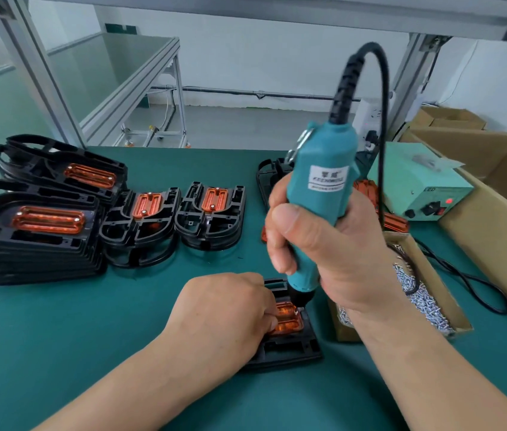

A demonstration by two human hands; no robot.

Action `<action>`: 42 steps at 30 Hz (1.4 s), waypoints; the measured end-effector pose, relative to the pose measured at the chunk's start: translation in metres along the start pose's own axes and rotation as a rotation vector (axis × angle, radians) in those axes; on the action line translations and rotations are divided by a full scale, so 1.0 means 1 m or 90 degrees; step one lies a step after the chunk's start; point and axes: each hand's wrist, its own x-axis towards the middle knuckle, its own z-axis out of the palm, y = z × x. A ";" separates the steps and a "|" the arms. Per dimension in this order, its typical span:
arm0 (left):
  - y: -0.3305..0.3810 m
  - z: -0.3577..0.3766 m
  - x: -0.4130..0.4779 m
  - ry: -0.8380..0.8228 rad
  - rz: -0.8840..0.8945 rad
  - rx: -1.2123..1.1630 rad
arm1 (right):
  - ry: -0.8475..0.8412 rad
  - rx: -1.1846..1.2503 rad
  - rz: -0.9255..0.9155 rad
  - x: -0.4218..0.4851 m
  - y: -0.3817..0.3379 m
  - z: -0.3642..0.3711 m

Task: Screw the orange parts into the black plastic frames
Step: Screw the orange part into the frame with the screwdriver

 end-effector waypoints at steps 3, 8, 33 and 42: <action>-0.001 0.002 0.001 0.003 0.001 -0.012 | 0.034 0.006 0.002 -0.003 -0.003 -0.007; -0.002 0.003 0.000 0.008 0.001 -0.016 | 0.043 0.014 0.007 -0.005 -0.004 -0.007; -0.042 -0.023 0.004 0.035 -0.162 -0.992 | 0.471 0.305 -0.059 -0.007 0.001 -0.053; -0.032 -0.019 0.008 -0.098 -0.188 -1.275 | 0.494 0.336 -0.043 -0.009 0.003 -0.055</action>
